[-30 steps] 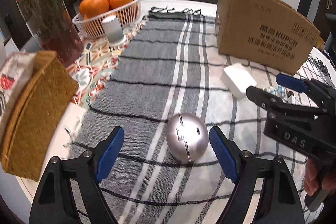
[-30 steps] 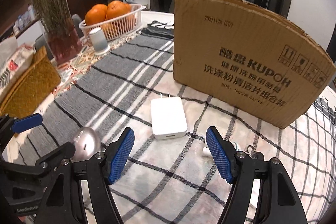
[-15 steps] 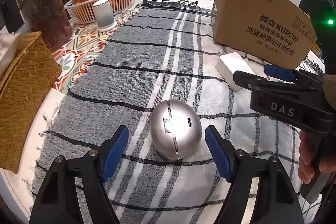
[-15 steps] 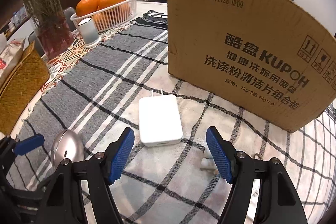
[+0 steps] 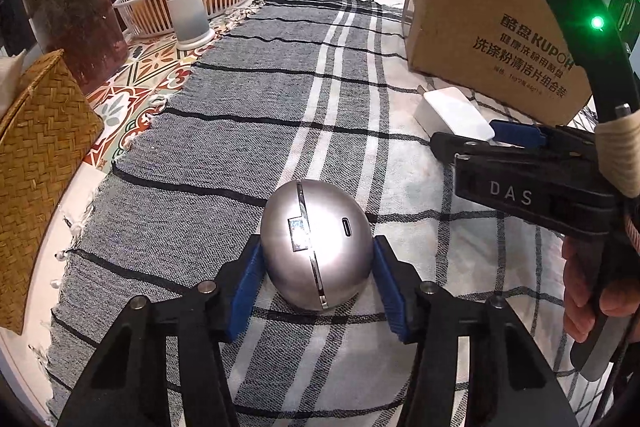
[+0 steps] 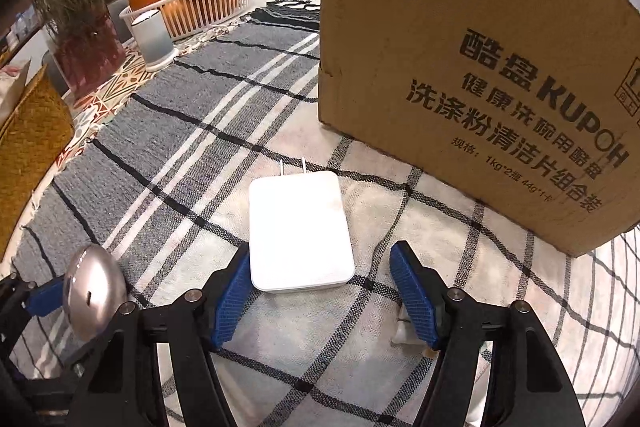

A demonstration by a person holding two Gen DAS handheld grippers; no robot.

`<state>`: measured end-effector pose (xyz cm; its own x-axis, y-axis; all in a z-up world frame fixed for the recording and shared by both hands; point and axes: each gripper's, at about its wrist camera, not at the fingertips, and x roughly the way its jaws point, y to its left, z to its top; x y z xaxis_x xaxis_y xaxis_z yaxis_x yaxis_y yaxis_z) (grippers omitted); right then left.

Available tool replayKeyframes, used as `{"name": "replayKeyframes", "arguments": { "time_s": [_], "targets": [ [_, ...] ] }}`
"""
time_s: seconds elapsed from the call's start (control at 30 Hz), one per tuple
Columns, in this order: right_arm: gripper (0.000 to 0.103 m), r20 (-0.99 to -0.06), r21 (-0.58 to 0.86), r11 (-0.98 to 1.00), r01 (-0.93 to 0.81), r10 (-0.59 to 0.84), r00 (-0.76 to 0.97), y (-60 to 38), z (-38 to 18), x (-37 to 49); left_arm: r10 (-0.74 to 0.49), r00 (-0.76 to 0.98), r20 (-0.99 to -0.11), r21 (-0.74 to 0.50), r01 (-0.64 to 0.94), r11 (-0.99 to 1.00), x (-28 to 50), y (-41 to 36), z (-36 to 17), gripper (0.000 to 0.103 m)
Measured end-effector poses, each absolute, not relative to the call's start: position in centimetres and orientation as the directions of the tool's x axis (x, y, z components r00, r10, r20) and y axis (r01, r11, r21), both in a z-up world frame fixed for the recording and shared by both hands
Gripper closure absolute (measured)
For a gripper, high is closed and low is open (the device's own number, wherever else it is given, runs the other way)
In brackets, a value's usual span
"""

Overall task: Organize rigid objects
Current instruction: 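Grasp the silver egg with the left tool while the right tool grasps the white charger, then lift the silver egg and white charger and carry both over the box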

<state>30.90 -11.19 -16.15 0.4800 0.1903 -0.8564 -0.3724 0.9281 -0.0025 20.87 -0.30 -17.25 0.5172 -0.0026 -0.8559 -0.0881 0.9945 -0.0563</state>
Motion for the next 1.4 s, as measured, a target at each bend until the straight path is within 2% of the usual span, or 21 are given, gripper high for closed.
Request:
{"name": "replayKeyframes", "arguments": {
  "time_s": [0.13,0.17,0.67,0.93,1.4],
  "targets": [
    [0.055,-0.853,0.001,0.925,-0.381,0.199,0.482,-11.0,-16.0,30.5,-0.017,0.523,-0.852,-0.07,-0.082,0.994,20.8,0.0,-17.2,0.05],
    [0.056,-0.851,-0.001,0.924,-0.382,0.2,0.485,-10.8,-15.9,30.4,-0.016,0.524,-0.852,-0.068,-0.081,0.994,20.7,0.1,-17.2,0.05],
    [0.057,-0.805,0.008,0.943,-0.332,0.203,0.557,-11.6,-13.2,28.6,-0.026,0.572,-0.82,-0.074,-0.06,0.995,20.5,0.7,-15.8,0.05],
    [0.057,-0.84,0.047,0.948,-0.314,0.208,0.501,-11.9,-14.5,29.0,-0.024,0.562,-0.827,-0.065,-0.052,0.997,20.6,0.6,-16.1,0.05],
    [0.057,-0.859,0.026,0.945,-0.326,0.188,0.476,-10.7,-15.6,30.5,-0.032,0.542,-0.84,-0.078,-0.062,0.995,21.0,1.2,-17.3,0.05]
  ]
}}
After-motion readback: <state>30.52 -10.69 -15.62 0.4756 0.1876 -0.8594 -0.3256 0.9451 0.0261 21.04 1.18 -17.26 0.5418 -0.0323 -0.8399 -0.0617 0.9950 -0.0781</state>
